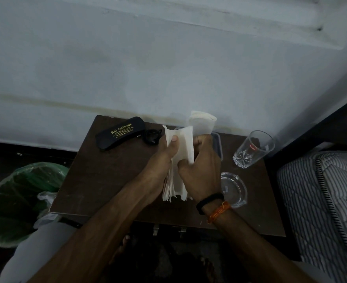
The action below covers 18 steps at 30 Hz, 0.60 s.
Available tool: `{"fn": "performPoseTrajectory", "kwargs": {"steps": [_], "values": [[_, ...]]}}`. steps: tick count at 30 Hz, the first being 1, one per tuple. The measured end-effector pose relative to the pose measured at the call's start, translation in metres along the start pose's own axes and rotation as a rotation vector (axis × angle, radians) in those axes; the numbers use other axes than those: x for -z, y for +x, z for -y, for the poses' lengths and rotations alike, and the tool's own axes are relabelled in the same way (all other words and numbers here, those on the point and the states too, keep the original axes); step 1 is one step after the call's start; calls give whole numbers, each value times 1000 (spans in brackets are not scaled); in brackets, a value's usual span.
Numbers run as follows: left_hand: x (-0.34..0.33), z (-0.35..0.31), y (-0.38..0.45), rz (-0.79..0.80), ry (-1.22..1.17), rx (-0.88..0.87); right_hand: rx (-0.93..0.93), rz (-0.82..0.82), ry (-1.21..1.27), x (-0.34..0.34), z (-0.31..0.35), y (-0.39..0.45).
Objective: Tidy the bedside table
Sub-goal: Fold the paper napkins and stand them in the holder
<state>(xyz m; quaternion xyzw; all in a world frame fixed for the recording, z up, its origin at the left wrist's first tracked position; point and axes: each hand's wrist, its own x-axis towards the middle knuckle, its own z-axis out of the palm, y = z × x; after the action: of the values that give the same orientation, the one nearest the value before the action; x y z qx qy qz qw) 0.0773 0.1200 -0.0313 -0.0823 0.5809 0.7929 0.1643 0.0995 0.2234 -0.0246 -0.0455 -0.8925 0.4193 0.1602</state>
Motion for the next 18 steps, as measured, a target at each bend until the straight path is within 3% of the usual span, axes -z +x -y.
{"fn": "performPoseTrajectory", "kwargs": {"steps": [8, 18], "values": [[-5, -1, -5, 48, 37, -56, 12, -1, 131, -7, 8, -3], [-4, -9, -10, 46, -13, -22, -19, 6, -11, 5, -1, 7]]}}
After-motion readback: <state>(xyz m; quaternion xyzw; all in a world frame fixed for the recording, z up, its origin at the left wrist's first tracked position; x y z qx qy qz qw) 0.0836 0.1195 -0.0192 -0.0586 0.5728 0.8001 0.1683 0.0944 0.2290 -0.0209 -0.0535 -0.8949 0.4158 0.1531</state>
